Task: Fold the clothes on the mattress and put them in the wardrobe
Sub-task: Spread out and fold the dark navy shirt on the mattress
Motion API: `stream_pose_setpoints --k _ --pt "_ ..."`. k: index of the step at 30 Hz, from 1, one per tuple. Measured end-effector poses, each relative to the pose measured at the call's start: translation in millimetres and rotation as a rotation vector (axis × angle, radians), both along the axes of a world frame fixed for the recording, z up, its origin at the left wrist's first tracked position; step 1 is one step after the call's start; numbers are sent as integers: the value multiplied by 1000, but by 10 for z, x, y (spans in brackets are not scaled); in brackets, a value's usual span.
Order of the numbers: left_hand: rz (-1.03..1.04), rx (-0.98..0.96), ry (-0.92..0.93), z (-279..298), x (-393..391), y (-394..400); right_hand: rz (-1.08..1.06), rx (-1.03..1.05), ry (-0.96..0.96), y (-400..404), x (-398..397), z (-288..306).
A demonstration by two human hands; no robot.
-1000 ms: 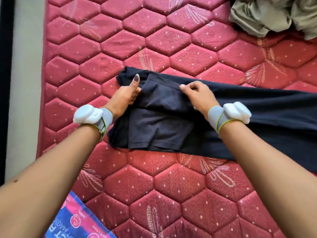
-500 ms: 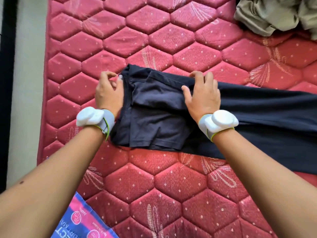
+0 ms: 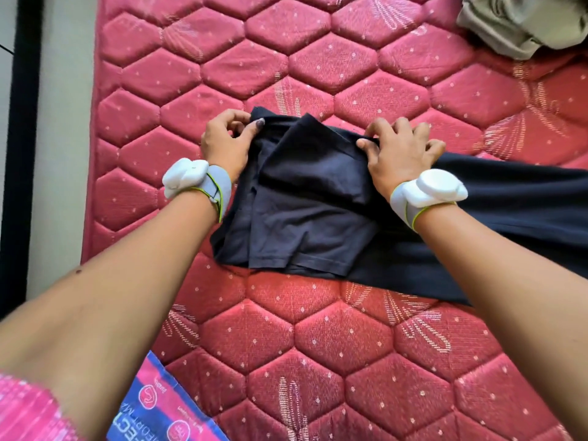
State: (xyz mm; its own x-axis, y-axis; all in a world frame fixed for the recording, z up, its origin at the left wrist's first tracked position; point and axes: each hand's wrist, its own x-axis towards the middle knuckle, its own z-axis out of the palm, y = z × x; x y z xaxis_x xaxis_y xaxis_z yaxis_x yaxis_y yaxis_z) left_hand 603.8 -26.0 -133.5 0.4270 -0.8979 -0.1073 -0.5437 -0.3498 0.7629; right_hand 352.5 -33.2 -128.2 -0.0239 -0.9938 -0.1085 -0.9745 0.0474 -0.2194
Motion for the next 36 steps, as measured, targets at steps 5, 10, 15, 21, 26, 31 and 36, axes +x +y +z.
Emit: stream_pose_setpoints --k 5,10,15,21,26,31,36 --pt "-17 -56 -53 139 137 194 91 -267 -51 212 209 39" --pt "-435 127 -293 238 198 781 697 -363 -72 568 662 -49" --pt "-512 117 -411 157 178 974 488 -82 -5 649 863 -73" --pt "-461 69 -453 111 47 920 430 -187 7 687 795 -71" --pt "-317 -68 -442 136 -14 879 303 -263 45 645 710 -107" --pt "-259 -228 -553 202 -238 902 211 -382 -12 758 546 -149" --pt "-624 2 -773 -93 -565 934 294 -222 28 905 293 -367"
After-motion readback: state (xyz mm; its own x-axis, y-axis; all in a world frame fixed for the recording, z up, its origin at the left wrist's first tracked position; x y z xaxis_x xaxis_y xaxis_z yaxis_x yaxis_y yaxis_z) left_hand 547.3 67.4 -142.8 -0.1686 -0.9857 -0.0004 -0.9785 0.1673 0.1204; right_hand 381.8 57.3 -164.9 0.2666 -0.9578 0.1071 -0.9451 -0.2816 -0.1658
